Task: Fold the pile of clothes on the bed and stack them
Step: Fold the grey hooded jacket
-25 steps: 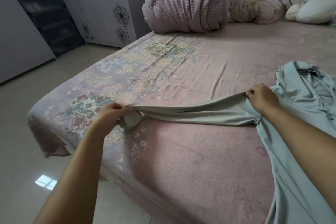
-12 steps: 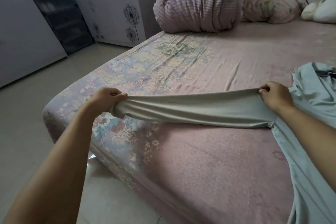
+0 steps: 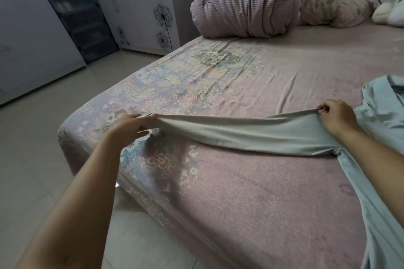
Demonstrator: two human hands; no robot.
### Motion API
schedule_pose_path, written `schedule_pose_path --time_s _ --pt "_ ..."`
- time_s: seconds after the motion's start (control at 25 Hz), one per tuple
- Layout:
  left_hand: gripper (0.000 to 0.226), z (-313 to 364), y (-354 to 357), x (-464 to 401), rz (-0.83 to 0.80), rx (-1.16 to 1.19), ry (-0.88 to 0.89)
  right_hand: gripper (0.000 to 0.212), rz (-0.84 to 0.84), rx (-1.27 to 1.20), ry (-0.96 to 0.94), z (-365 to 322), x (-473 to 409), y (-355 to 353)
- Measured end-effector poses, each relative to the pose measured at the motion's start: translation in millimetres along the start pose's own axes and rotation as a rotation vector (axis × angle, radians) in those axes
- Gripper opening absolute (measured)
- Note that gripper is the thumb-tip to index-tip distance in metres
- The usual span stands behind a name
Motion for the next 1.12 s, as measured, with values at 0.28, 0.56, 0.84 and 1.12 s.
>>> schedule_pose_path --time_s 0.28,0.56,0.84,1.12 --pt "0.014 2.1 1.9 0.8 0.178 0.392 0.115 0.024 -0.046 0.073 0.055 10.1 1.0 10.9" --pt "0.028 18.7 -3.6 15.4 0.564 -0.552 0.294 0.025 -0.003 0.167 0.096 4.6 8.5 16.3" --pt "0.027 -0.5 4.7 -2.4 0.569 -0.907 0.268 0.025 0.009 0.37 0.008 -5.8 3.4 31.0" --pt "0.049 -10.8 -7.4 -10.9 0.613 -1.033 0.1 0.027 -0.072 0.456 0.017 -20.0 10.5 31.8"
Point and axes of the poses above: each hand's wrist, its own x-axis away from the middle knuckle, its own y-axis out of the palm, z = x × y, the point moved 9 cm from there along -x, towards the middle knuckle
